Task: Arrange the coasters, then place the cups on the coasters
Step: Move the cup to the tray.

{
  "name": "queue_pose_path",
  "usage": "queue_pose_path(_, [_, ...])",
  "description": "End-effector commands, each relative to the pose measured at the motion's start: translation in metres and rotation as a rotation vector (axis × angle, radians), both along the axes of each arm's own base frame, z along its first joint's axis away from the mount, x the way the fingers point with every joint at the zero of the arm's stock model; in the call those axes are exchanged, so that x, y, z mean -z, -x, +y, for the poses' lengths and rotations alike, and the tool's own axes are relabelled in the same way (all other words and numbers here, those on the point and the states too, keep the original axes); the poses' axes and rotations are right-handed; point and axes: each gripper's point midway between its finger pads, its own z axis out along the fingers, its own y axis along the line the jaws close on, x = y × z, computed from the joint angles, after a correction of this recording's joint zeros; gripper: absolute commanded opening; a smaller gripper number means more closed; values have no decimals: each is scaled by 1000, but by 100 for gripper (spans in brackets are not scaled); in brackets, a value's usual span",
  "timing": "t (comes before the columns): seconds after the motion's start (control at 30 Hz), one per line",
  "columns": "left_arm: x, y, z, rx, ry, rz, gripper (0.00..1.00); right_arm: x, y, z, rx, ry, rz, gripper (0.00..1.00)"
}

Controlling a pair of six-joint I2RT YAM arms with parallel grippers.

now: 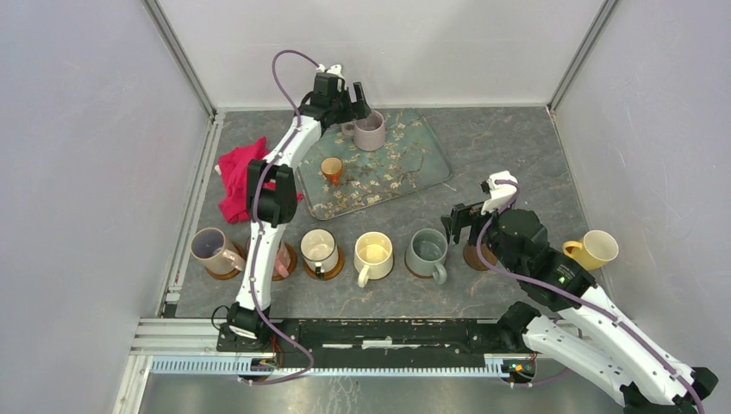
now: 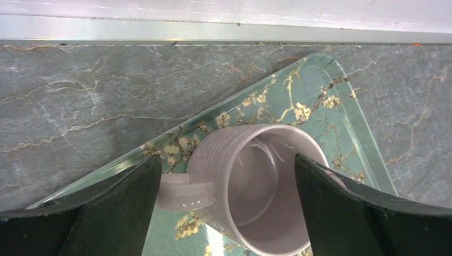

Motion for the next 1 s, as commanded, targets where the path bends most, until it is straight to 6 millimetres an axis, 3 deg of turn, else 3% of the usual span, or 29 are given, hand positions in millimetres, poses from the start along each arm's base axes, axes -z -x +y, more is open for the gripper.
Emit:
queue_pose_path(0.0, [-24,8,-23,67,81,-20,100,-21,-1,-5,30,-40,-42,98])
queue_pose_path(0.3, [-20,45,-42,149,63,15,100,-14,-1,-4,30,-48,-32,98])
queue_pose_path(0.77, [-45,95,-83,223,103,-11,100,-11,0,-7,45,-52,-34,98])
queue_pose_path(0.97, [-46,113,-105,217,132,22,100,-9,0,-9,53,-52,-35,98])
